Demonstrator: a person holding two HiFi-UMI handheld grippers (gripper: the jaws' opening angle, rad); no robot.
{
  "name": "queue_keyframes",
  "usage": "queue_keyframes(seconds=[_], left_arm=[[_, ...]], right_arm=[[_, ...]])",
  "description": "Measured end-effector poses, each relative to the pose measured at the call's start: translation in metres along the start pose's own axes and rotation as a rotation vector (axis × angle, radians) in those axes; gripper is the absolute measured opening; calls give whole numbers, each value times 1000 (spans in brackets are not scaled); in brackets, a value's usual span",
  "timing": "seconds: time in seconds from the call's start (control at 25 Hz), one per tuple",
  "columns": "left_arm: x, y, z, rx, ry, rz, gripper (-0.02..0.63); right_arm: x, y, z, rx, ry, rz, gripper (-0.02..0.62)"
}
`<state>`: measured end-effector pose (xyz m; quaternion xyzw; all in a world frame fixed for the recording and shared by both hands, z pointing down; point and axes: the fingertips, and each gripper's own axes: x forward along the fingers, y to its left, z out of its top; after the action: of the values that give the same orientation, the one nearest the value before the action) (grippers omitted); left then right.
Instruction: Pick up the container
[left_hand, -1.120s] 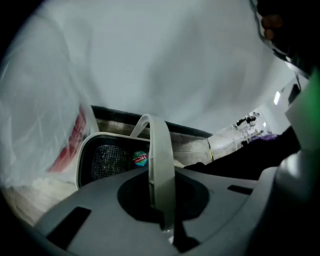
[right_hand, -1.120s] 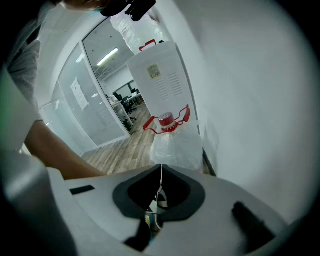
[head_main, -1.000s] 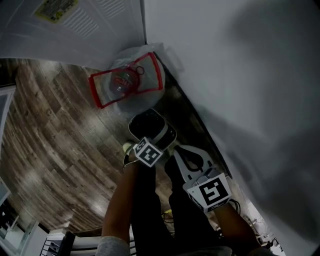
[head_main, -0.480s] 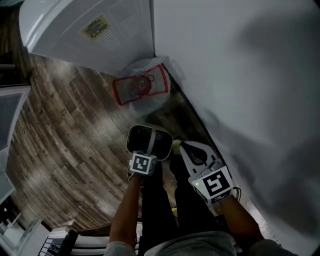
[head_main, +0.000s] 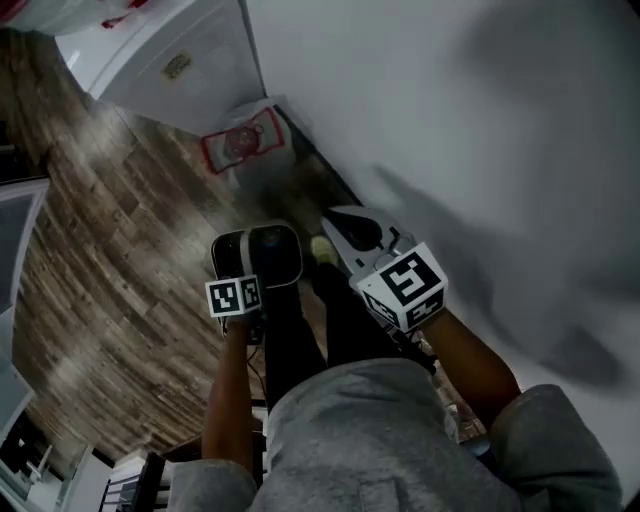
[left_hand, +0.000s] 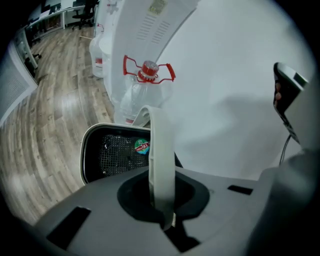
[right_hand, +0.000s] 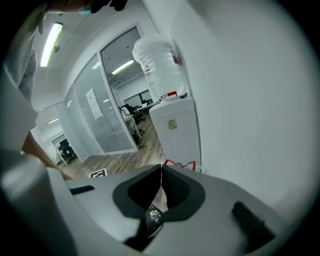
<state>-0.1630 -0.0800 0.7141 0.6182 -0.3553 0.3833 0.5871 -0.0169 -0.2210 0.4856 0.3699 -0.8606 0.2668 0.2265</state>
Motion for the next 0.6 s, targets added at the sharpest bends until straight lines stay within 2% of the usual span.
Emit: queue_keyframes(seconds=[0.32,0.6], left_arm=[[-80,-25,2,-115,-90,-39,15],[-130,-39,6,-140,-163,-47,15]], right_arm=[[-79,10,94,-44,-150,-65,25],[-146,19,125,-89,-202,-101,25]])
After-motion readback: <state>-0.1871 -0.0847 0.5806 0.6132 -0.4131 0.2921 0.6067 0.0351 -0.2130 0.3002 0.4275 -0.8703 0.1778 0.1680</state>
